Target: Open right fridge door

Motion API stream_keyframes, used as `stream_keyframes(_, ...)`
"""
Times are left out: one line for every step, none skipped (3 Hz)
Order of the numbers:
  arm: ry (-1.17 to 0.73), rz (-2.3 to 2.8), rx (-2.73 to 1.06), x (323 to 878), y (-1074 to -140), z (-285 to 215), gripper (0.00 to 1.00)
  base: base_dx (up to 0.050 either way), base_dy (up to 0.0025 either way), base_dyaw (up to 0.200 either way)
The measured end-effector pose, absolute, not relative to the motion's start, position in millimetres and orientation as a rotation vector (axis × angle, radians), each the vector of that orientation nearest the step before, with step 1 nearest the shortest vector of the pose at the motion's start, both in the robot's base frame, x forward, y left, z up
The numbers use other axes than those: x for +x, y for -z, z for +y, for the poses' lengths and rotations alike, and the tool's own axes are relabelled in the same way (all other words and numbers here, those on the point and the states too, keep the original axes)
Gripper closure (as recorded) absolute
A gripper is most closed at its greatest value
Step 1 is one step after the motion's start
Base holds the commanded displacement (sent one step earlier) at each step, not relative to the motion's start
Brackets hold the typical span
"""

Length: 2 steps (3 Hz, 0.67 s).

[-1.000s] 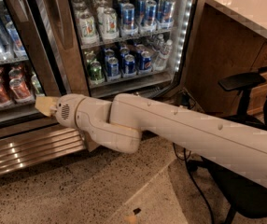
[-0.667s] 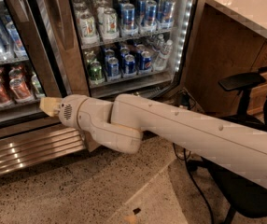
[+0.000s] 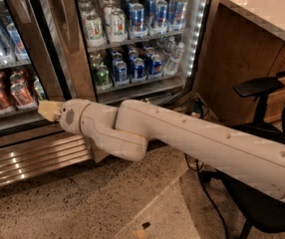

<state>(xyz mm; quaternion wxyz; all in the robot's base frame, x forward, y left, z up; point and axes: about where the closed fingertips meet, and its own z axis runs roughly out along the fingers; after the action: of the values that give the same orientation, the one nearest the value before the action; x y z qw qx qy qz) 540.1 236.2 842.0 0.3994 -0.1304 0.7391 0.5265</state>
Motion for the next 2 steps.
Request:
stream_keyframes(-1.417, 1.783, -0.333, 560.3, -850.0, 266.3, 1.0, 0.0, 0.0, 0.0)
stream_keyframes(-1.479, 1.709, -0.287, 578.5, -856.5, 290.3, 1.0, 0.0, 0.0, 0.0)
